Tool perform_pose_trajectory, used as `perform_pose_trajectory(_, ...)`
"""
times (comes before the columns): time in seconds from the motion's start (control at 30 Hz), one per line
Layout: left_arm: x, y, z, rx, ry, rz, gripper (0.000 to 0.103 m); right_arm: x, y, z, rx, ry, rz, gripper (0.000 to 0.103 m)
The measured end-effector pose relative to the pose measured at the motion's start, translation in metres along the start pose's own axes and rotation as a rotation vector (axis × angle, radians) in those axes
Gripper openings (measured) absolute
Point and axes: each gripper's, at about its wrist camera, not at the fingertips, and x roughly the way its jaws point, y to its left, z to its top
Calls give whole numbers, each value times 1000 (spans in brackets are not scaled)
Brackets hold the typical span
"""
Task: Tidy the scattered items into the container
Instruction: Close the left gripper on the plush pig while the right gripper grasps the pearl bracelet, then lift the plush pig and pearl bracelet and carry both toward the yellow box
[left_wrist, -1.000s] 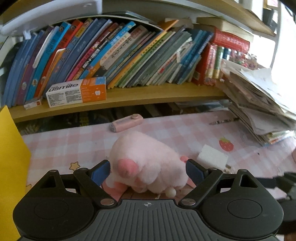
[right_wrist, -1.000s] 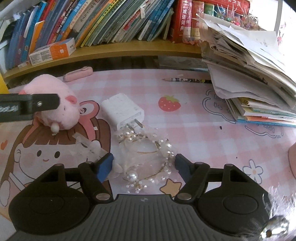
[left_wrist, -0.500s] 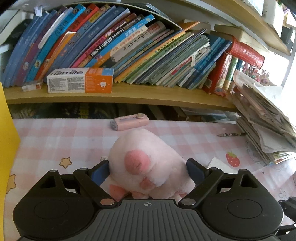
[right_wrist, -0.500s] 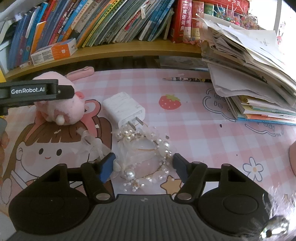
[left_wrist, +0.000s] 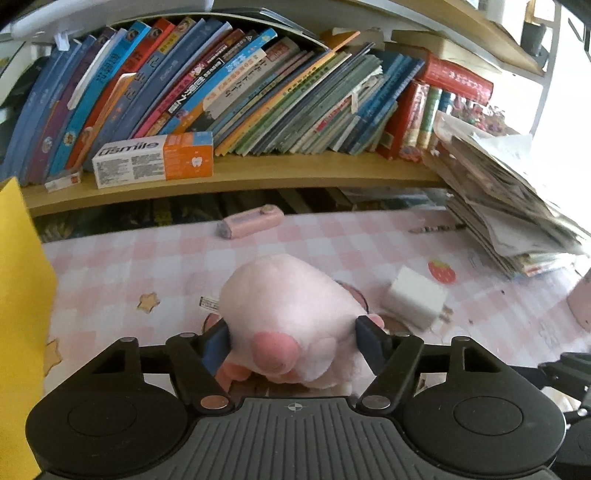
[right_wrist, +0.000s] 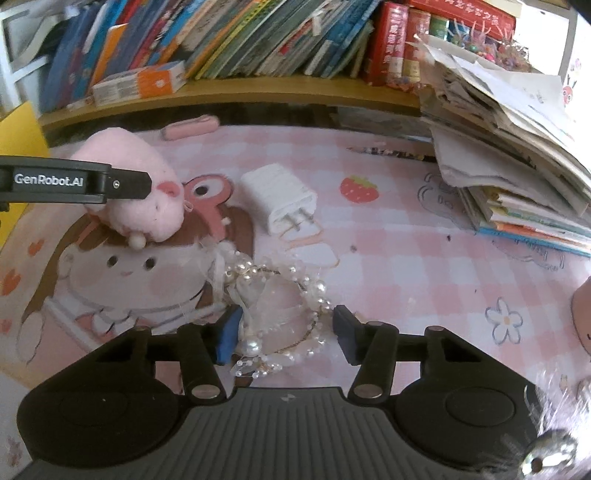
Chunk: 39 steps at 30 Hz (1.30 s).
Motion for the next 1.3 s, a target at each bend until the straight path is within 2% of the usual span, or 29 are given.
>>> perform_pose_trajectory(0.07,-12,4,-4,3,3,1,67,-8,3,-4,0,-2,11,49)
perform_pose_trajectory(0.13,-25,6,-7,4,-1,-3,58,-16,5,-7,-3,-10,20,43)
perform_pose_trajectory(0.17,-32,8,-8,4,-4,-5,58,-20,6,-8,-5,-14,27,40)
perform_pose_trajectory(0.2,-37,8,-10,9,-6,-4,57,-24,8,-8,-7,-18,37,33)
perform_pose_trajectory(0.23,-42,8,-12,15,-9,-2,57,-26,9,-9,-10,-16,46,31)
perform_pose_trajectory(0.3,-52,9,-17,23,-12,0,56,-29,12,-10,-6,5,66,15)
perform_pose_trajectory(0.4,-65,12,-26,19,-9,-3,54,-32,15,-17,7,34,77,14)
perform_pose_trajectory(0.57,-88,19,-39,-3,-14,4,52,-43,20,-26,-5,31,78,15)
perform_pose_trajectory(0.7,-104,23,-48,-22,-17,9,52,-46,20,-28,-15,28,67,31)
perform_pose_trajectory(0.87,-121,25,-56,-31,-19,11,52,-35,26,-31,-59,65,71,31)
perform_pose_trajectory(0.9,-124,25,-56,-32,-23,14,52,-33,27,-32,-63,72,74,30)
perform_pose_trajectory(0.97,-130,26,-58,-32,-30,21,52,-32,28,-34,-75,67,68,23)
perform_pose_trajectory(1.0,-133,27,-59,-35,-33,22,52,-32,27,-34,-74,67,77,14)
perform_pose_trajectory(1.07,-137,28,-60,-42,-38,24,52,-33,27,-34,-70,69,85,8)
perform_pose_trajectory(1.3,-157,26,-60,-52,-73,13,52,-54,28,-31,-46,20,126,6)
